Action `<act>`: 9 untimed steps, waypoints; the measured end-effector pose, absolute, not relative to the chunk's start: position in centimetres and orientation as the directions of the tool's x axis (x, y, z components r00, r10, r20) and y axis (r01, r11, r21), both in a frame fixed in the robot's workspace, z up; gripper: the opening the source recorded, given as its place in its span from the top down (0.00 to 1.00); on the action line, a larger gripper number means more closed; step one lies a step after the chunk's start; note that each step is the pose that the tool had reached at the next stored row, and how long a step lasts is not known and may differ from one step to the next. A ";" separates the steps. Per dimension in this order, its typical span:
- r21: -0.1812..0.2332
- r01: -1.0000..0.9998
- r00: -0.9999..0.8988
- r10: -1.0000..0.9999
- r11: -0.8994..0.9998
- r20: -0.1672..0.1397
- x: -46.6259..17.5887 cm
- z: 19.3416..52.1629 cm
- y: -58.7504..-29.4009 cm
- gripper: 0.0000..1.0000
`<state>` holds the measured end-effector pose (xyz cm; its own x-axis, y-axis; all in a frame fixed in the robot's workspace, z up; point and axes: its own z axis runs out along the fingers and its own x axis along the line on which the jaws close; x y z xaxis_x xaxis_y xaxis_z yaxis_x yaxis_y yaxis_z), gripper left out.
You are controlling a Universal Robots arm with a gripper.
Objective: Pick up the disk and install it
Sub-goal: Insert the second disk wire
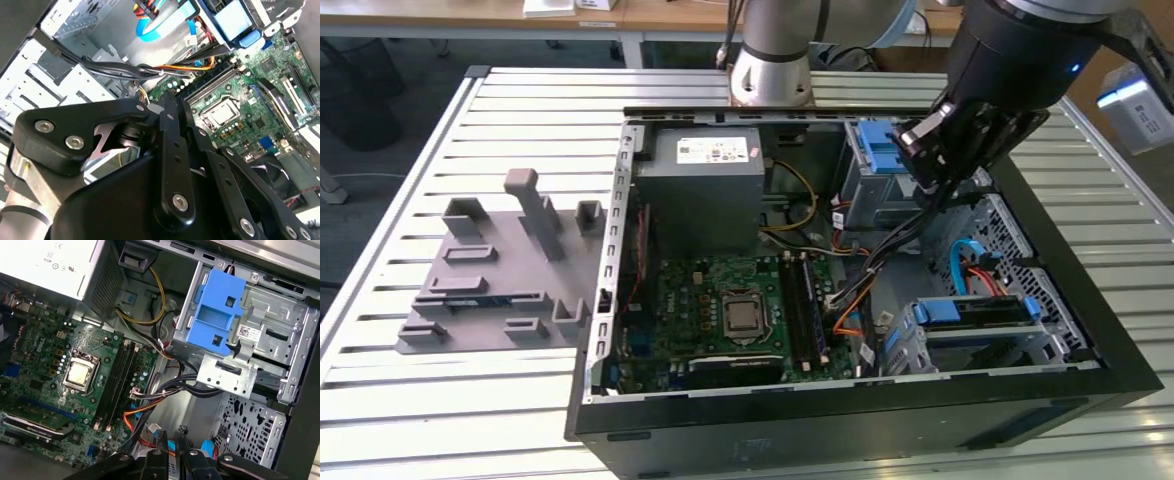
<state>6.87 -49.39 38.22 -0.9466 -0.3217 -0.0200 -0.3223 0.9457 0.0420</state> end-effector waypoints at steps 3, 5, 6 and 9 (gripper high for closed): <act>0.042 -0.322 -0.947 -0.322 0.946 -0.020 6.9 38.4 -49.4 0.79; 0.042 -0.322 -0.947 -0.322 0.946 -0.020 6.9 38.4 -49.4 0.79; 0.042 -0.322 -0.947 -0.322 0.946 -0.020 6.9 38.4 -49.4 0.79; 0.042 -0.344 -0.939 -0.343 0.938 -0.021 6.9 38.4 -49.4 0.79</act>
<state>6.86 -49.40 38.43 -0.9391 -0.3430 -0.0207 -0.3436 0.9382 0.0418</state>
